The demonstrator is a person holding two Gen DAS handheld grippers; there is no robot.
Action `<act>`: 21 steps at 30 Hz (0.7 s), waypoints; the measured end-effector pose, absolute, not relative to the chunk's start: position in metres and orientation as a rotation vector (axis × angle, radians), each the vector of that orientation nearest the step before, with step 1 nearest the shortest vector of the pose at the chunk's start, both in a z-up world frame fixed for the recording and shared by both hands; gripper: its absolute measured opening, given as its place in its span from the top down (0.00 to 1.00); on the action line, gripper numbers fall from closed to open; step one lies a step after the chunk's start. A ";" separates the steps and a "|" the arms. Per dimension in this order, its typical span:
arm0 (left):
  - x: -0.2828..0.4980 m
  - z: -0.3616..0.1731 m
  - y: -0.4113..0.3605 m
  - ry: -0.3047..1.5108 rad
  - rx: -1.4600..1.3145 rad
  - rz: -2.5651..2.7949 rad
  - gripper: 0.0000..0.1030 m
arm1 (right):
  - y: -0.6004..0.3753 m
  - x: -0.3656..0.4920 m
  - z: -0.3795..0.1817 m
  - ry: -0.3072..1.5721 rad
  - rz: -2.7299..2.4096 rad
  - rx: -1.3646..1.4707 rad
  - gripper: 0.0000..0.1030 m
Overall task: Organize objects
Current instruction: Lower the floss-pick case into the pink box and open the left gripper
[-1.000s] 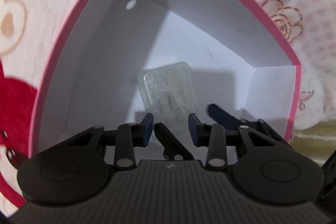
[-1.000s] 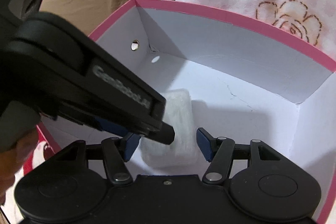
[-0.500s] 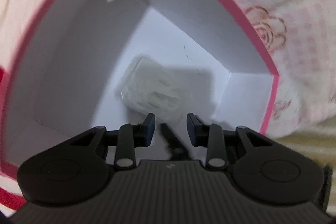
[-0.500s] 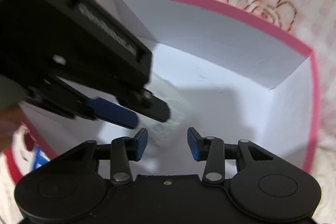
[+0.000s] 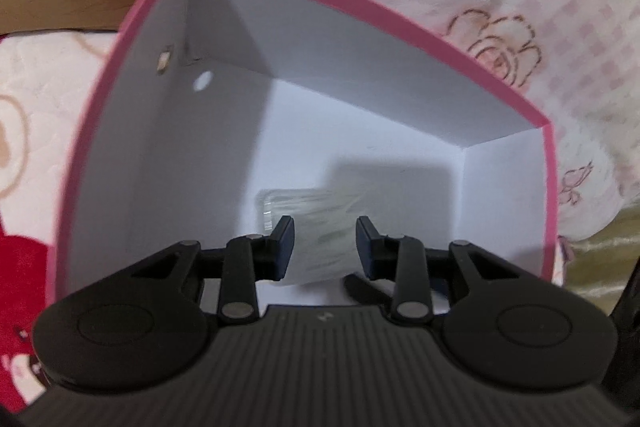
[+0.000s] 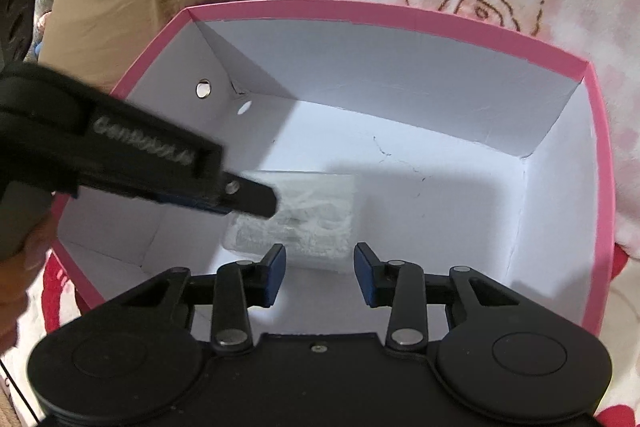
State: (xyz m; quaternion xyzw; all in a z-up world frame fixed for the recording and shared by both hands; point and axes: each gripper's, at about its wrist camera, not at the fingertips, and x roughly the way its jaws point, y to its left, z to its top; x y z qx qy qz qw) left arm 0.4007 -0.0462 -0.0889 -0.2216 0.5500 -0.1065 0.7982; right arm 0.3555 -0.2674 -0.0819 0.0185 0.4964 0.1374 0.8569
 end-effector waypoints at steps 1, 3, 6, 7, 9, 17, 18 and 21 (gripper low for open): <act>0.403 -0.089 -0.049 1.186 -0.482 -0.236 0.69 | -0.270 0.356 -0.084 1.048 0.288 0.044 0.59; 0.404 -0.089 -0.053 1.184 -0.474 -0.241 0.69 | -0.269 0.352 -0.083 1.047 0.282 0.073 0.59; 0.406 -0.086 -0.056 1.163 -0.455 -0.229 0.69 | -0.267 0.363 -0.084 1.040 0.262 0.126 0.59; 0.406 -0.084 -0.054 1.151 -0.446 -0.219 0.69 | -0.269 0.361 -0.085 1.044 0.259 0.157 0.59; 0.402 -0.078 -0.053 1.117 -0.413 -0.199 0.69 | -0.266 0.362 -0.089 1.055 0.249 0.180 0.61; 0.391 -0.073 -0.048 1.175 -0.294 -0.101 0.65 | -0.260 0.364 -0.089 1.063 0.230 0.162 0.61; 0.390 -0.074 -0.047 1.171 -0.305 -0.098 0.65 | -0.258 0.363 -0.089 1.064 0.232 0.154 0.61; 0.393 -0.086 -0.048 1.201 -0.329 -0.090 0.65 | -0.251 0.360 -0.091 1.058 0.242 0.099 0.61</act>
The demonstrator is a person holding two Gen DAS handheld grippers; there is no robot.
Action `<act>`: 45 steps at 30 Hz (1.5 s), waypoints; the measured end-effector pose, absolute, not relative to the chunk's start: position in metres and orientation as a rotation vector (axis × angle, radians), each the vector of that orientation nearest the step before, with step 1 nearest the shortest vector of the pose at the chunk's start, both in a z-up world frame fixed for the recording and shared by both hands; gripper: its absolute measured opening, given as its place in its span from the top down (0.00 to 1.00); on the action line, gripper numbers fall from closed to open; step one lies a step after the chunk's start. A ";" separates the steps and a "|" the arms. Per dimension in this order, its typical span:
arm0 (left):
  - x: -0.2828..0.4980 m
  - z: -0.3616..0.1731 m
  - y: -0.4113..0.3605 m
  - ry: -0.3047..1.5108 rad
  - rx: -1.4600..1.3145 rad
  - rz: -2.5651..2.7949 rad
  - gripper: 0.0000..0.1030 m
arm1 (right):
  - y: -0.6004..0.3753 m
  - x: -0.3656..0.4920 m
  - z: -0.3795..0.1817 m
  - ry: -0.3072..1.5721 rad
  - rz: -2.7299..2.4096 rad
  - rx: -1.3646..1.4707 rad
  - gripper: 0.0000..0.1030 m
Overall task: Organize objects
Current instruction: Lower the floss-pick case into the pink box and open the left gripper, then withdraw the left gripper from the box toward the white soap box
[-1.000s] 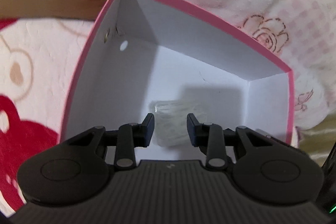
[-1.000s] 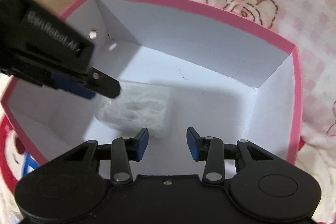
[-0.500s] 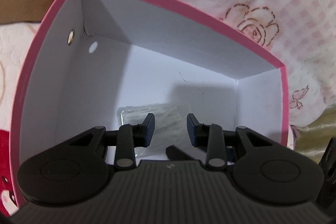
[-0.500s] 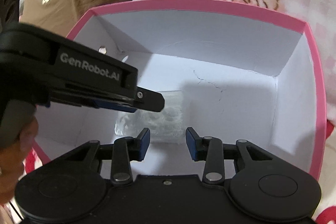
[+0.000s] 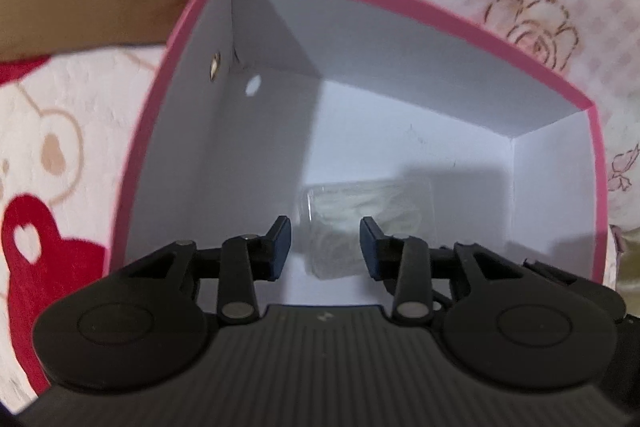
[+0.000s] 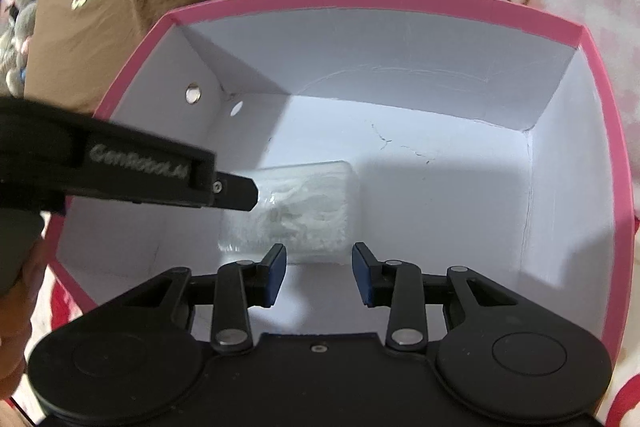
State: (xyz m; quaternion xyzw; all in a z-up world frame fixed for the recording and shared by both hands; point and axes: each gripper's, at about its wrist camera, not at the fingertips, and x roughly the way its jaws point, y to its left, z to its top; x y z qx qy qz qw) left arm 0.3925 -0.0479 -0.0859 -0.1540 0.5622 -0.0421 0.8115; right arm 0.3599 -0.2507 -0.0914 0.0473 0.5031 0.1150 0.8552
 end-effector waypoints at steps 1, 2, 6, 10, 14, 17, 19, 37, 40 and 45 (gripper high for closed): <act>0.394 -0.090 -0.047 1.217 -0.350 -0.096 0.65 | -0.248 0.358 -0.092 1.048 0.248 0.072 0.61; 0.388 -0.092 -0.046 1.225 -0.366 -0.102 0.64 | -0.247 0.356 -0.093 1.037 0.253 0.059 0.61; 0.387 -0.090 -0.048 1.183 -0.379 -0.088 0.65 | -0.245 0.355 -0.095 1.029 0.263 0.043 0.59; 0.390 -0.085 -0.053 1.155 -0.349 -0.095 0.65 | -0.249 0.355 -0.092 1.012 0.252 0.065 0.59; 0.386 -0.079 -0.051 1.113 -0.364 -0.068 0.65 | -0.253 0.353 -0.091 1.004 0.241 0.091 0.59; 0.371 -0.060 -0.046 1.088 -0.340 -0.076 0.62 | -0.254 0.342 -0.086 0.988 0.228 0.073 0.55; 0.358 -0.044 -0.043 1.078 -0.333 -0.099 0.61 | -0.255 0.332 -0.078 0.973 0.210 0.036 0.49; 0.237 0.070 -0.043 1.029 -0.145 -0.211 0.41 | -0.243 0.226 0.024 0.877 0.217 -0.036 0.21; 0.216 0.082 -0.042 1.035 -0.146 -0.241 0.36 | -0.238 0.205 0.035 0.863 0.235 -0.065 0.11; 0.186 0.091 -0.039 1.069 -0.128 -0.272 0.35 | -0.237 0.172 0.049 0.846 0.240 -0.091 0.11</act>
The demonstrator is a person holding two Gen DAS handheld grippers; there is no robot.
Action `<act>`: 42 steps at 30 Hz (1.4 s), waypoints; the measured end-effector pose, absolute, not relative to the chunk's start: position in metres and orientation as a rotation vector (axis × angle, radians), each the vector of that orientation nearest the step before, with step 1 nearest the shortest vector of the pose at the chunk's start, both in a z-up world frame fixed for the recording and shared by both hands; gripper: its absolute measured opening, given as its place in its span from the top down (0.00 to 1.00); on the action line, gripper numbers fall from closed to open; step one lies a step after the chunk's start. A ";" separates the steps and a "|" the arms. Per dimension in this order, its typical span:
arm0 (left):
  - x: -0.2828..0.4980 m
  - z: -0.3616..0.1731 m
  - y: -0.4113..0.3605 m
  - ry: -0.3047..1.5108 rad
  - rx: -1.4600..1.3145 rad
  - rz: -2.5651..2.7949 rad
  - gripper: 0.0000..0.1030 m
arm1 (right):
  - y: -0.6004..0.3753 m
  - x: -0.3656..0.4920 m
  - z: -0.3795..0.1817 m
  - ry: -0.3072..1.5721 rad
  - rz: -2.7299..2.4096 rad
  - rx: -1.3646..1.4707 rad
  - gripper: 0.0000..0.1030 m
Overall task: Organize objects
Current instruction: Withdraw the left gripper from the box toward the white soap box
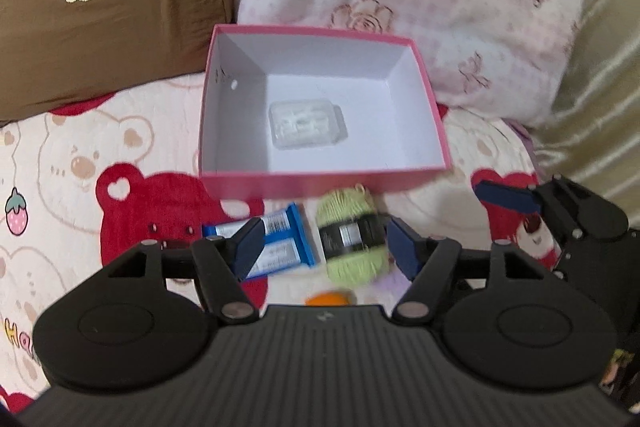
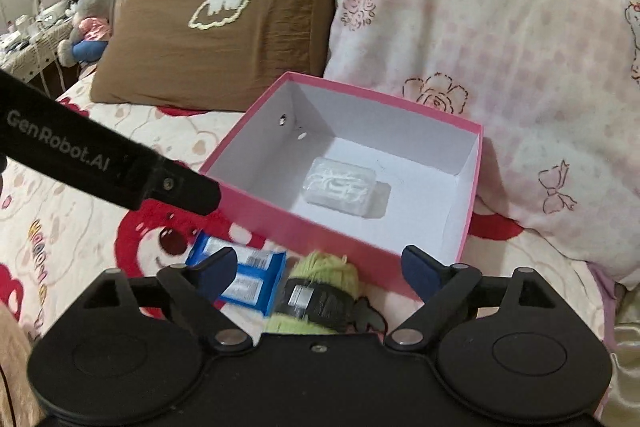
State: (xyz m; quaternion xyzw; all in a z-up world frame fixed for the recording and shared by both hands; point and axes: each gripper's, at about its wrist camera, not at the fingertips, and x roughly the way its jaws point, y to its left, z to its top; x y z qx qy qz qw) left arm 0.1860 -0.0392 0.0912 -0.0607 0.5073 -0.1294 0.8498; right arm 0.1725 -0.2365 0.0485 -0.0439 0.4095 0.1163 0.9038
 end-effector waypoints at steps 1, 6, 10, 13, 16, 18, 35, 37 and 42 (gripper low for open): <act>0.181 0.093 -0.038 1.072 -0.133 -0.285 0.35 | -0.236 0.165 0.051 0.840 0.249 -0.092 0.11; 0.154 0.106 -0.031 1.052 -0.124 -0.303 0.22 | -0.236 0.133 0.064 0.810 0.264 -0.102 0.09; 0.134 0.110 -0.030 1.037 -0.083 -0.319 0.14 | -0.231 0.111 0.069 0.804 0.307 -0.109 0.04; 0.120 0.108 -0.030 1.030 -0.053 -0.323 0.07 | -0.229 0.097 0.069 0.811 0.318 -0.091 0.04; 0.109 0.104 -0.029 1.051 -0.041 -0.344 0.07 | -0.225 0.082 0.070 0.809 0.333 -0.089 0.04; 0.102 0.102 -0.028 1.059 -0.039 -0.355 0.06 | -0.224 0.072 0.070 0.807 0.350 -0.081 0.04; 0.053 0.067 -0.016 1.111 -0.017 -0.395 0.02 | -0.199 0.021 0.051 0.907 0.404 -0.105 0.04; 0.047 0.058 -0.015 1.130 -0.020 -0.406 0.02 | -0.196 0.018 0.045 0.922 0.402 -0.101 0.04; 0.038 0.040 -0.012 1.184 -0.046 -0.435 0.02 | -0.188 0.012 0.036 0.956 0.405 -0.108 0.04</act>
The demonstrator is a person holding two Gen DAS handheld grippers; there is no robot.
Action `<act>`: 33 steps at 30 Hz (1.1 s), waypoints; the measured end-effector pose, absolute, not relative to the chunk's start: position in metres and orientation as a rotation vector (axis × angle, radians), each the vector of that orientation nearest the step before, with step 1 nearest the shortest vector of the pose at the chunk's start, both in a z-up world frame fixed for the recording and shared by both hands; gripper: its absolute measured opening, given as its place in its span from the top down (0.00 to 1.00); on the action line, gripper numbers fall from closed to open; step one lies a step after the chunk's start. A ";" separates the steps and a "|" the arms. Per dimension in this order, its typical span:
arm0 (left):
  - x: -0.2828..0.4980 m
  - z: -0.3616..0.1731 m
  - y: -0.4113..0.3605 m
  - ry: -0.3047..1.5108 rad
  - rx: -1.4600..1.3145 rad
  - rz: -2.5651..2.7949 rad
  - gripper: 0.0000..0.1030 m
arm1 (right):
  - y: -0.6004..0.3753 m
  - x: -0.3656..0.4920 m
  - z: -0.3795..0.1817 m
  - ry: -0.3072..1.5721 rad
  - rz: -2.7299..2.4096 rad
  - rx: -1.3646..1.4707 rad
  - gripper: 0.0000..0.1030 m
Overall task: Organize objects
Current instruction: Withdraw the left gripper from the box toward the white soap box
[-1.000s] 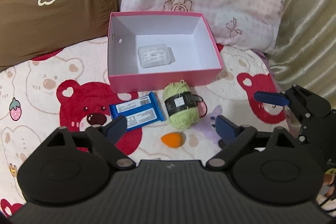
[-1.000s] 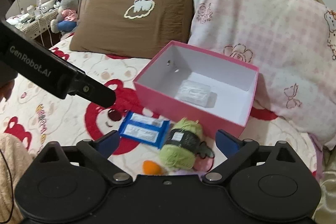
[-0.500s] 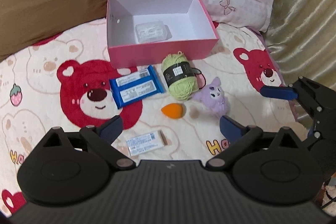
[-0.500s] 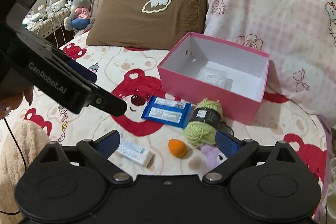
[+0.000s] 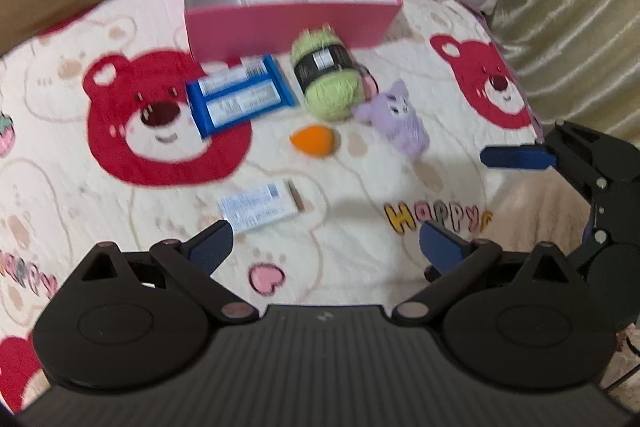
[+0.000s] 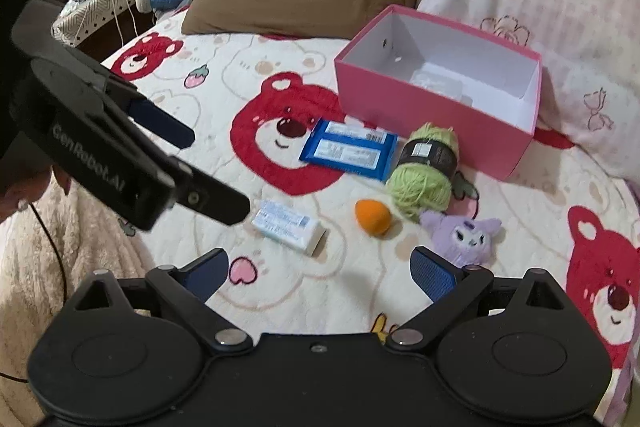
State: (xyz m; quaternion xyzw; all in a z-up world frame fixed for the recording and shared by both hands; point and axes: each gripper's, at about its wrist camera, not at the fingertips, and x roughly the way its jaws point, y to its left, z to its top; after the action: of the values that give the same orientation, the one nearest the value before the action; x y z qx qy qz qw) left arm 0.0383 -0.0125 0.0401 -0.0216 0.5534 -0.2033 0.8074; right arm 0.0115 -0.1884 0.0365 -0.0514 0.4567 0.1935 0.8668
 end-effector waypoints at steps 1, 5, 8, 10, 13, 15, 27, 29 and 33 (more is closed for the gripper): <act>0.036 0.038 -0.011 1.188 -0.055 -0.435 0.02 | -0.187 0.010 0.036 0.960 0.405 -0.109 0.04; 0.030 0.031 -0.008 1.188 -0.058 -0.431 0.02 | -0.182 0.007 0.033 0.977 0.406 -0.115 0.04; 0.026 0.027 -0.005 1.181 -0.057 -0.426 0.02 | -0.179 0.006 0.029 0.984 0.412 -0.115 0.04; 0.025 0.023 -0.004 1.177 -0.059 -0.412 0.02 | -0.176 0.006 0.026 0.990 0.413 -0.124 0.04; 0.026 0.017 -0.001 1.175 -0.064 -0.399 0.02 | -0.172 0.007 0.019 1.001 0.408 -0.125 0.04; 0.025 0.012 0.001 1.163 -0.060 -0.380 0.02 | -0.171 0.008 0.015 1.007 0.402 -0.114 0.04; 0.034 -0.025 0.010 1.122 -0.082 -0.278 0.05 | -0.155 0.012 -0.022 0.975 0.362 -0.074 0.04; 0.039 -0.031 0.010 1.124 -0.092 -0.268 0.05 | -0.157 0.016 -0.029 0.965 0.361 -0.039 0.04; 0.046 -0.042 0.011 1.125 -0.092 -0.245 0.07 | -0.155 0.028 -0.042 0.973 0.323 0.016 0.05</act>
State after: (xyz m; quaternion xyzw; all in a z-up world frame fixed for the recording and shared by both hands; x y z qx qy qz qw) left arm 0.0461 0.0107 -0.0417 -0.0436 0.5319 -0.1157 0.8377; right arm 0.0276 -0.1554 -0.0416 0.0076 0.4654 0.1544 0.8715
